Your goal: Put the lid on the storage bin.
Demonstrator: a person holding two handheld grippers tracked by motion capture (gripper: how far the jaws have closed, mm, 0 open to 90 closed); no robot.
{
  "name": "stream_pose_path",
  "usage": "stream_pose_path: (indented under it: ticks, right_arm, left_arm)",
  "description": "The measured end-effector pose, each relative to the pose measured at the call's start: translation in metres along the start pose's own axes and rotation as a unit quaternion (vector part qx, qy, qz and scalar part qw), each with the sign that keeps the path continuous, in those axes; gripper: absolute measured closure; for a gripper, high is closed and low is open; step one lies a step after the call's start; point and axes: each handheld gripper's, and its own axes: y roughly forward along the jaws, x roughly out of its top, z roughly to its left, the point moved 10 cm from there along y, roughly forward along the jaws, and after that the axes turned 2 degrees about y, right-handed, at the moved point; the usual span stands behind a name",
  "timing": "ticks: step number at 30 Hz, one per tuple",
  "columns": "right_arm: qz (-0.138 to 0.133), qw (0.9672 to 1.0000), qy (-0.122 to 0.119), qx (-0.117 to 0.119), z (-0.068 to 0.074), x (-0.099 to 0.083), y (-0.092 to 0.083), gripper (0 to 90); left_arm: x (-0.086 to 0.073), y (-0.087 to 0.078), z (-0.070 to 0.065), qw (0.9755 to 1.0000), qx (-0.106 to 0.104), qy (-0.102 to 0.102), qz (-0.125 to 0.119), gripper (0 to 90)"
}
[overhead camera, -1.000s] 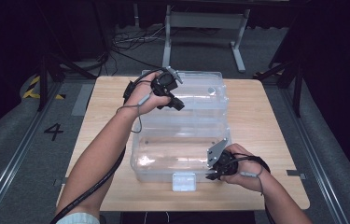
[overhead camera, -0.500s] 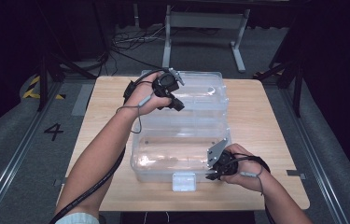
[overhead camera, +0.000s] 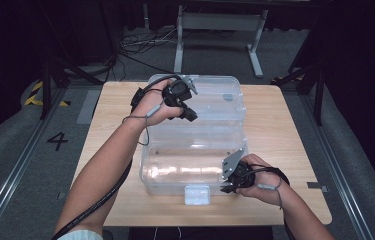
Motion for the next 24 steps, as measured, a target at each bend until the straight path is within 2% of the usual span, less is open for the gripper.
stream_pose_path:
  ticks: [5,6,13,24]
  right_arm:
    - [-0.003,1.0000,-0.005,-0.001,0.000,0.000,0.000,82.3]
    - [-0.004,1.0000,-0.008,-0.001,-0.001,0.001,0.001,82.3]
    - [-0.003,1.0000,-0.007,-0.001,0.000,0.000,0.000,82.1]
    - [0.000,1.0000,-0.008,0.000,0.001,0.000,0.000,81.4]
  left_arm:
    - [0.000,-0.002,-0.007,1.0000,-0.002,0.004,0.002,85.0]
    - [0.000,-0.003,-0.009,0.9999,-0.003,0.010,0.005,85.1]
    - [0.000,-0.004,-0.018,0.9997,-0.003,0.019,0.014,85.6]
    - [-0.001,-0.006,-0.033,0.9985,-0.003,0.043,0.033,86.4]
